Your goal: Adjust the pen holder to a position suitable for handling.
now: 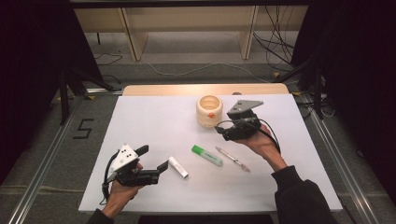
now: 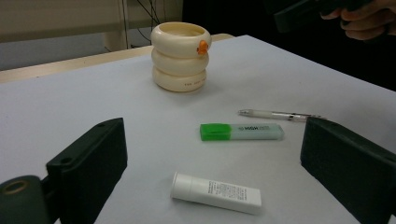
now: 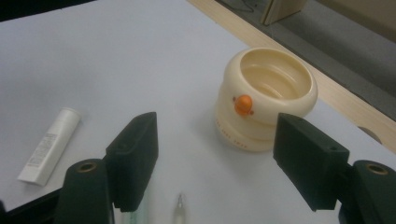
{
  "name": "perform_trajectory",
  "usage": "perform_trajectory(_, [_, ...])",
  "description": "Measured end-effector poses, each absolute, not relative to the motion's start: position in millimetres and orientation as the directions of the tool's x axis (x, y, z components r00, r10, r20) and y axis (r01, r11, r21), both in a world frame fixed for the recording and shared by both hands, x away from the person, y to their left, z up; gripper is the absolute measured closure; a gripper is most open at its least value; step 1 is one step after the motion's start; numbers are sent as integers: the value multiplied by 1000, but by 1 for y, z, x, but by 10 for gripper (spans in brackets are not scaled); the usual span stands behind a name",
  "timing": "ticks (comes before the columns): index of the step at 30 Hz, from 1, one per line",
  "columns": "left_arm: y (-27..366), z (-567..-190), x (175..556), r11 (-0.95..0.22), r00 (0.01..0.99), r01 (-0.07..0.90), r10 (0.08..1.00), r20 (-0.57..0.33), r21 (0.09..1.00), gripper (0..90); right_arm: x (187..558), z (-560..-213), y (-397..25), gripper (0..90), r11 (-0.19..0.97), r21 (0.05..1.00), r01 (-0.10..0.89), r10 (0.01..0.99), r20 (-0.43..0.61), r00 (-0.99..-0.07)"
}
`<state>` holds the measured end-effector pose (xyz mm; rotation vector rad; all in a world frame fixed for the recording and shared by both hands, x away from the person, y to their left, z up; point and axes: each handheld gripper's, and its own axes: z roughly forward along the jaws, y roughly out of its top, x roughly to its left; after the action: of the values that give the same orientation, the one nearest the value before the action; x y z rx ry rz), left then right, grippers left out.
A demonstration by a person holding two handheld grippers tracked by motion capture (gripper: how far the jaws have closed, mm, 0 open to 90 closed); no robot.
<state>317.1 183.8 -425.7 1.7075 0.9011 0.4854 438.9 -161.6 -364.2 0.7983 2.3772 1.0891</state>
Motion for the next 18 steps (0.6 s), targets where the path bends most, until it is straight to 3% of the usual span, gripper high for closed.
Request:
perform_trajectory(8, [184,-426,317,-108,626,327,769,-129,939,68,487,-360,-135,371,589,717,373,630,-119,-767])
perform_trajectory(18, [185,-426,318,-107,629,327,766,-132,939,68,521,-370,-110,442,624,655,426,632,-103,-768])
